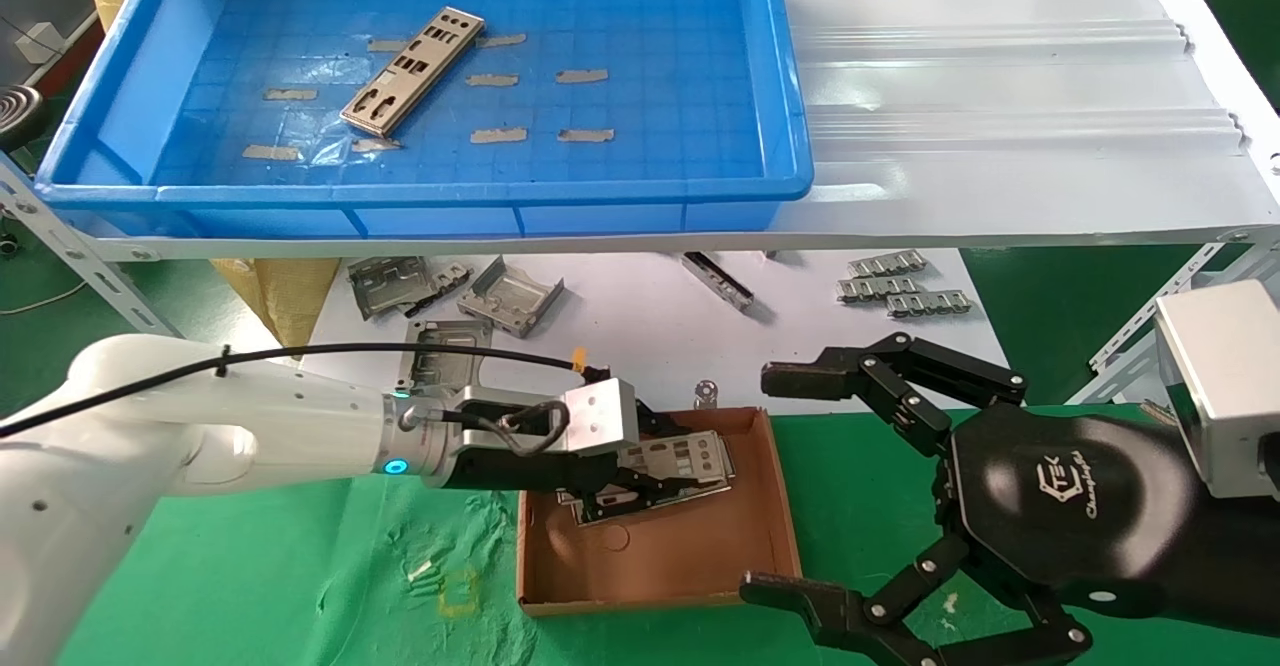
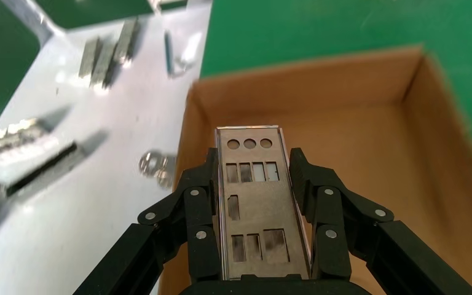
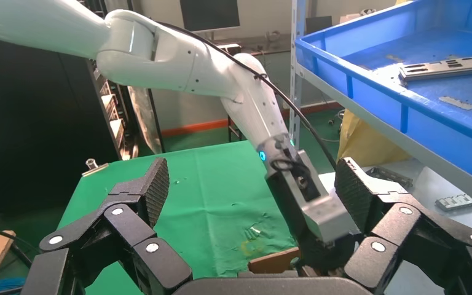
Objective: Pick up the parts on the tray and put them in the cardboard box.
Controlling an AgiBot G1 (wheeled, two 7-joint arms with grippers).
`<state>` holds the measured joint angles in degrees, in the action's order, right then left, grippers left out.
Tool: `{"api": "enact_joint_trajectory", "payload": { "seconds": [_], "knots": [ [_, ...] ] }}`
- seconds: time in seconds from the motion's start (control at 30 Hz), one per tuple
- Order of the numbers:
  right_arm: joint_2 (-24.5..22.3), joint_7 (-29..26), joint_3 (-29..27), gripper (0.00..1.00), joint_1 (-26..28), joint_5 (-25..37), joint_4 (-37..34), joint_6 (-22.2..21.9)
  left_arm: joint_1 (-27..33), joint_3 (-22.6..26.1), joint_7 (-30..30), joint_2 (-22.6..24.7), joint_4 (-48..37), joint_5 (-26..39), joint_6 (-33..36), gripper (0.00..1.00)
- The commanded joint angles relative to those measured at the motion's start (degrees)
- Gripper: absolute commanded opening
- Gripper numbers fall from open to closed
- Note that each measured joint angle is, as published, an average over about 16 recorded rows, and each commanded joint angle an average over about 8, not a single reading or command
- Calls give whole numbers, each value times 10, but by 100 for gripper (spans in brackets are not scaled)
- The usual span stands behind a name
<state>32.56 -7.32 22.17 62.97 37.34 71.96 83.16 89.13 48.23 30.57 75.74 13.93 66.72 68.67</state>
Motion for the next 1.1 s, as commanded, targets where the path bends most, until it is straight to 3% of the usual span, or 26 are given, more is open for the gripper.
{"api": "enact_joint_trajectory", "payload": {
  "seconds": [0.03, 0.1, 0.57, 0.97, 1.1],
  "knots": [
    [0, 0, 0, 100, 0, 0, 0, 0, 2, 2, 10, 12, -22, 5, -14, 94],
    [0, 0, 0, 100, 0, 0, 0, 0, 2, 3, 16, 15, -29, 4, -21, 100],
    [0, 0, 0, 100, 0, 0, 0, 0, 5, 2, 30, 11, -37, -24, 14, 100],
    [0, 0, 0, 100, 0, 0, 0, 0, 13, -23, -6, -27, -74, -76, 193, 100],
    [0, 0, 0, 100, 0, 0, 0, 0, 12, -26, -16, -33, -82, -84, 223, 100]
  ]
}}
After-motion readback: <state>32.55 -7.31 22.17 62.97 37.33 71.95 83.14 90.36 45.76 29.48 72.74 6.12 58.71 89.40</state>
